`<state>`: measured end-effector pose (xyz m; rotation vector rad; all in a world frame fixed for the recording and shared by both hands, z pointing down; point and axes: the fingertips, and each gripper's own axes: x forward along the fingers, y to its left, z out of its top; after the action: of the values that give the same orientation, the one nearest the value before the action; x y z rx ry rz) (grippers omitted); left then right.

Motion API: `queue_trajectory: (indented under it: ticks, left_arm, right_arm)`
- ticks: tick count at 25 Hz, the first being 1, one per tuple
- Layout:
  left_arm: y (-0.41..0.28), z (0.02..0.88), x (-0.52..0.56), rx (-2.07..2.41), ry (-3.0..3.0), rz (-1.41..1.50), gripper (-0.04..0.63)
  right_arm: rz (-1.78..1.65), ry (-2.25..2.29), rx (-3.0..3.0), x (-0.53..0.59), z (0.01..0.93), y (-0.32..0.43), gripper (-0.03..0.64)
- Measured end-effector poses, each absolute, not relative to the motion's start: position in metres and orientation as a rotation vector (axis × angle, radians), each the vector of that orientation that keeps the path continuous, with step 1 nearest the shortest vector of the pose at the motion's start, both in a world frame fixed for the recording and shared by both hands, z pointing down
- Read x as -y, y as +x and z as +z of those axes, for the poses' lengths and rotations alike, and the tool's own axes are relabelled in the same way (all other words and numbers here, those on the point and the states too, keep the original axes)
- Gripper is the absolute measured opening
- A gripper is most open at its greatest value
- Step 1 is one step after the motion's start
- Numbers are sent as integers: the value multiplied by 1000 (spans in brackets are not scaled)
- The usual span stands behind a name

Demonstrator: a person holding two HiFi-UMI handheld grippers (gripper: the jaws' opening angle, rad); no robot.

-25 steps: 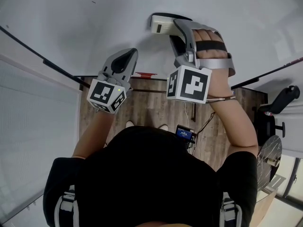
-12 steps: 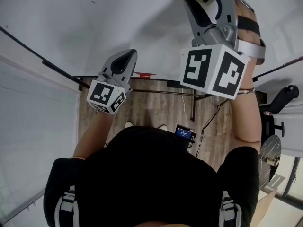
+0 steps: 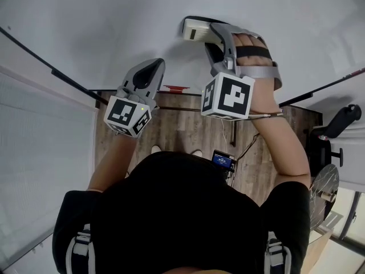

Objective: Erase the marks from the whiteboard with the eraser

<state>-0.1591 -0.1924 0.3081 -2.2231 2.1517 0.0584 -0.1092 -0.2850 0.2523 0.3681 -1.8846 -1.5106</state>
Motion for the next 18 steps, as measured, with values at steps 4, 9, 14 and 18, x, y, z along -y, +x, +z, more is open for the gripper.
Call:
queue_trajectory:
  ticks: [4, 9, 14, 18]
  left_arm:
    - [-160, 311, 193, -2153, -2225, 58, 6]
    - [-162, 313, 196, -2155, -2232, 58, 6]
    - [-163, 313, 197, -2151, -2234, 61, 6]
    - [-162, 311, 198, -2150, -2235, 56, 6]
  right_arm:
    - [-1495, 346, 1901, 282, 271, -108, 221]
    - [-1448, 269, 1950, 271, 268, -103, 224]
    - [-1612, 472, 2072, 260, 180, -96, 224]
    - [-1719, 703, 2065, 274, 119, -92, 222]
